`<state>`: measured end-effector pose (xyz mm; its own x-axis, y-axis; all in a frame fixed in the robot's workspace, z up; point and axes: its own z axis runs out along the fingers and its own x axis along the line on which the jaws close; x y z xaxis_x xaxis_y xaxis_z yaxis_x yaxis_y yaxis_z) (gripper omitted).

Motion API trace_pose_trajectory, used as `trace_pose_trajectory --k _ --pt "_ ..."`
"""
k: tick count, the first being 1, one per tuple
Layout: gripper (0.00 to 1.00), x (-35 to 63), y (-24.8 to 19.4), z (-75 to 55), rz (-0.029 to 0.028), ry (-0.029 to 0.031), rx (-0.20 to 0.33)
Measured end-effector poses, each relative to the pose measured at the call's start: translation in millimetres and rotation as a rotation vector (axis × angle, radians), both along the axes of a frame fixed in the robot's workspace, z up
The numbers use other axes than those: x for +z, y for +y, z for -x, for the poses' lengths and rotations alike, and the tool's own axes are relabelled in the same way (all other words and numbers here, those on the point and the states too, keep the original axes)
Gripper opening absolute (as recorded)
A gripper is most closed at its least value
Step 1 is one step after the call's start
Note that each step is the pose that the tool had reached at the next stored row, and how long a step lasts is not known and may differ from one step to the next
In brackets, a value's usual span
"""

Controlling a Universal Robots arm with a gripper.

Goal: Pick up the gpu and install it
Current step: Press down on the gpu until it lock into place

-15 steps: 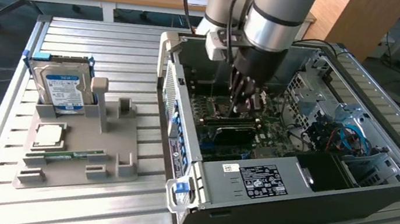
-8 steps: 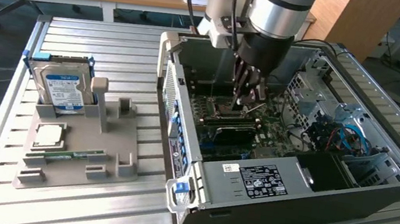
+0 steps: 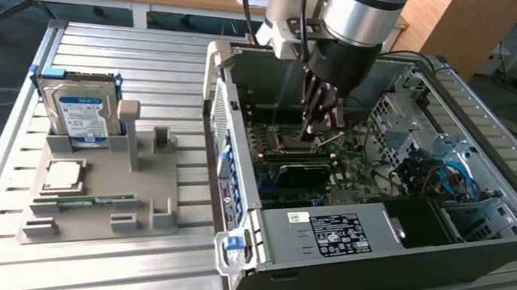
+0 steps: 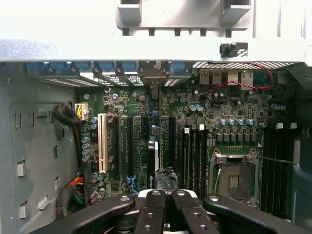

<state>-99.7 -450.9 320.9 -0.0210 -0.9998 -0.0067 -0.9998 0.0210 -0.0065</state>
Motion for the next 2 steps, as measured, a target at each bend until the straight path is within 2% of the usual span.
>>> trace_pose_trajectory --k 2 --pt "0.11 0.0 0.0 0.0 0.0 0.0 0.0"
